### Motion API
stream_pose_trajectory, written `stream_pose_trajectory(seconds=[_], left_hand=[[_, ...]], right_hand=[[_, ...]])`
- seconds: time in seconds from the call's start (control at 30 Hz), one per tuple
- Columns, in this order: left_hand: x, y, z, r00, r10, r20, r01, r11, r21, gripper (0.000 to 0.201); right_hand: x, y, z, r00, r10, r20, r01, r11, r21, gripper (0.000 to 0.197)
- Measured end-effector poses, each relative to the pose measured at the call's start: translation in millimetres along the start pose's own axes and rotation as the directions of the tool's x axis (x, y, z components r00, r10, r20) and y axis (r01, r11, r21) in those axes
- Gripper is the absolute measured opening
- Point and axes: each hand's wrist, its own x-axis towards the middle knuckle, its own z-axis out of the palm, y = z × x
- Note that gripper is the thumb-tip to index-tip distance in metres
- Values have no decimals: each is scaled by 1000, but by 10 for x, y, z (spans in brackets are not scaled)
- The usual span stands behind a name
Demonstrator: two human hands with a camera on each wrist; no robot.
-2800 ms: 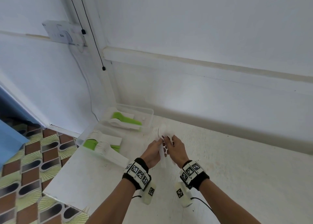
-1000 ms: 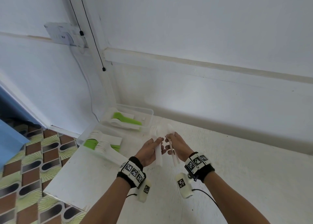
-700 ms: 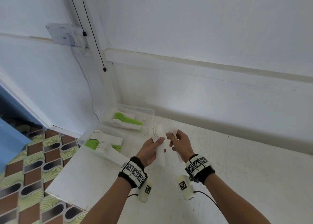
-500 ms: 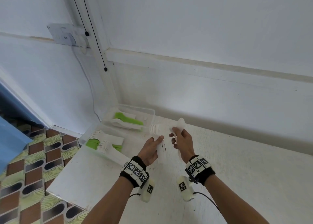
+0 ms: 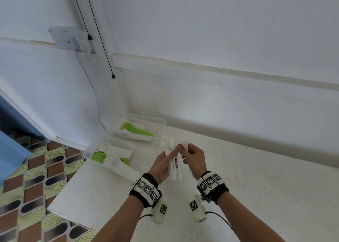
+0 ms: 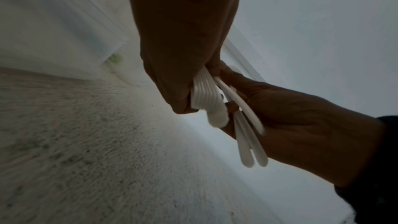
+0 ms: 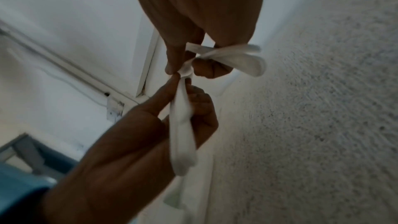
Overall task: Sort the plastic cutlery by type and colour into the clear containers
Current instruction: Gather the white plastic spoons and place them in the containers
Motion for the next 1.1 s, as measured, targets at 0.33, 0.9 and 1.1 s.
stream_pose_trajectory(seconds=[0.33, 0.9, 1.1], left_hand=[[23, 78, -95, 996, -34, 88, 26, 996, 90, 22], [83, 152, -15, 985, -156, 68, 116, 909, 401, 84], [44, 130, -76, 975, -137, 177, 46, 898, 438, 58]], right_hand=[[32, -92, 30, 941, 291, 175, -324, 923, 206, 24], [-15, 21, 95, 965, 247, 91, -258, 954, 153, 32], [2, -96, 113, 928, 289, 233, -330, 931, 158, 31]])
